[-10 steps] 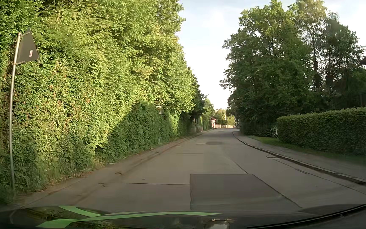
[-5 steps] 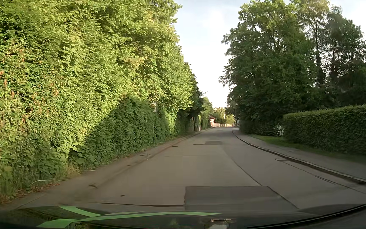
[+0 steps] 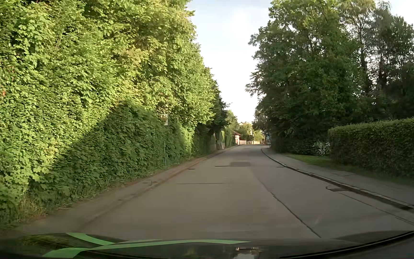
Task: Follow the waypoints while adhering to traffic rules and regulations
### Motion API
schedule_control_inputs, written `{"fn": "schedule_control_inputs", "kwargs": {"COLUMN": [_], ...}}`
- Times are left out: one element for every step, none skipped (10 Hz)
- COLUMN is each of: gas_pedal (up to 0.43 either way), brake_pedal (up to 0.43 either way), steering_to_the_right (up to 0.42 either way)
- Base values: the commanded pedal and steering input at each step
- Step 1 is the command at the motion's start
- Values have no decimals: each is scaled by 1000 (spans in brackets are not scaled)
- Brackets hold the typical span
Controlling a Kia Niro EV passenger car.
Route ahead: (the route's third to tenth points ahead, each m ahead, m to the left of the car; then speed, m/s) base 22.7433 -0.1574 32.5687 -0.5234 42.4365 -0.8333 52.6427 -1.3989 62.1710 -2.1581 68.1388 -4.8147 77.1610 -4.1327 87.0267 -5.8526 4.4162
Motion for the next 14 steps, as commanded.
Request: {"fn": "schedule_control_inputs", "kwargs": {"gas_pedal": [110,110,110,110,110,110,110,110,110,98,87,79,79,79], "brake_pedal": [0,0,0,0,0,0,0,0,0,0,0,0,0,0], "steering_to_the_right": [44,52,58,69,79,83,84,84,84,83,79,71,59,49]}}
